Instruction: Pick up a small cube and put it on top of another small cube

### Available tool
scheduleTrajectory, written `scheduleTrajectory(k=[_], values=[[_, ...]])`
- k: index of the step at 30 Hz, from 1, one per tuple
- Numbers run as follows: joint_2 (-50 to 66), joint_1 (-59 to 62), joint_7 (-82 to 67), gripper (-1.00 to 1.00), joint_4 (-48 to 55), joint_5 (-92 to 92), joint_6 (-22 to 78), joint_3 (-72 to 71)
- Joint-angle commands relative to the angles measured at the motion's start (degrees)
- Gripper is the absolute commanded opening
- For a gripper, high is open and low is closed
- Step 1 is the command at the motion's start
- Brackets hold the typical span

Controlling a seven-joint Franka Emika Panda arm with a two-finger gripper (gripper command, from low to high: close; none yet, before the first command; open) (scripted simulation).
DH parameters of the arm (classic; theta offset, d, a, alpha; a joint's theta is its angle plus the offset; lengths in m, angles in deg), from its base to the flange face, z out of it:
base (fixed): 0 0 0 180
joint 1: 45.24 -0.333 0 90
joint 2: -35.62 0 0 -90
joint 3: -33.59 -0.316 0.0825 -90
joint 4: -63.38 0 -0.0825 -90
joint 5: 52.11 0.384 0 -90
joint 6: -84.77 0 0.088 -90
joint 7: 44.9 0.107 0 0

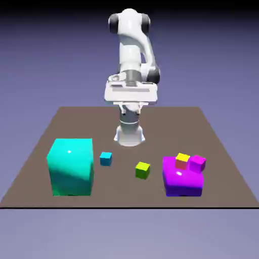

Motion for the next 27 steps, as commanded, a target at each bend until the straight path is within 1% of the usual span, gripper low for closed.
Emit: scheduleTrajectory(k=[1,20,22,26,27], values=[[2.08,0.34,0.84,0.00,0.83,0.68,2.27,-0.44],[41.53,6.88,16.68,0.00,16.57,13.56,45.28,-8.78],[42.06,6.97,16.90,0.00,16.78,13.73,45.85,-8.89],[49.57,6.06,15.75,0.00,14.39,15.24,35.89,-9.67],[50.36,5.96,15.63,0.00,14.14,15.40,34.84,-9.75]])
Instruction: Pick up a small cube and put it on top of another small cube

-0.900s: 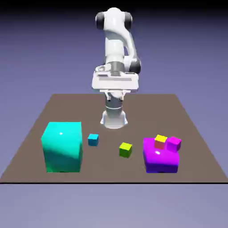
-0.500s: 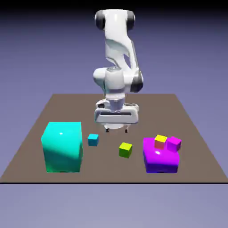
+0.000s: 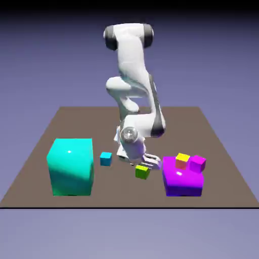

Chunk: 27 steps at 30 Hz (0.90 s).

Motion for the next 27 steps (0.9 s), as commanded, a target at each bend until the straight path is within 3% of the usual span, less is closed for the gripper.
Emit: scheduleTrajectory(k=[1,7,19,21,26,27], values=[[0.00,0.00,0.00,-1.00,0.00,0.00,0.00,0.00],[-8.47,1.45,2.37,-1.00,3.54,-1.43,11.81,-0.34],[-11.86,10.50,25.38,-1.00,22.35,3.31,28.67,-25.25],[-11.98,10.82,26.17,-1.00,23.00,3.47,29.25,-26.11],[-7.84,8.62,26.03,-1.00,16.82,3.27,18.97,-26.48],[-7.84,8.62,26.03,1.00,16.82,3.27,18.97,-26.48]])
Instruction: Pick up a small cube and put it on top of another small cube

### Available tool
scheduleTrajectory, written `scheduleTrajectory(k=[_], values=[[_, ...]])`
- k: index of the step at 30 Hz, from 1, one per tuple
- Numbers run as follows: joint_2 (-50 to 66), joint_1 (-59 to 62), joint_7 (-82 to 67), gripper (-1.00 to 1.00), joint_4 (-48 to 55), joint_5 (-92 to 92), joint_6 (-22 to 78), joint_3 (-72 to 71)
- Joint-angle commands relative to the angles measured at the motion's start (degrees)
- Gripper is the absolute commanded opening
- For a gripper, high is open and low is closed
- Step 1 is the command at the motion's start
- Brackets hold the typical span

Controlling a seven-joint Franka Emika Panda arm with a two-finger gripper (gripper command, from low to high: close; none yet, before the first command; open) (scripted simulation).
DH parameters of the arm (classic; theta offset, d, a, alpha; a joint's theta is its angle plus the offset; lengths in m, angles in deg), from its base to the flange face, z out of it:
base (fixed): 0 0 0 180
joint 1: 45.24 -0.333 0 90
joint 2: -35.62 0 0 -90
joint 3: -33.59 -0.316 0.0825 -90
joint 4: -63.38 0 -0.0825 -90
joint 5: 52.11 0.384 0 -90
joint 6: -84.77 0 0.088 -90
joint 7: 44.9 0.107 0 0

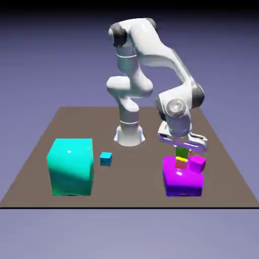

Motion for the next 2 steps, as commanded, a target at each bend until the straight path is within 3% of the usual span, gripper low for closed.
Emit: scheduleTrajectory(k=[1,2], values=[[0.00,0.00,0.00,1.00,0.00,0.00,0.00,0.00],[-1.00,0.53,0.04,1.00,1.49,0.05,2.49,0.09]])
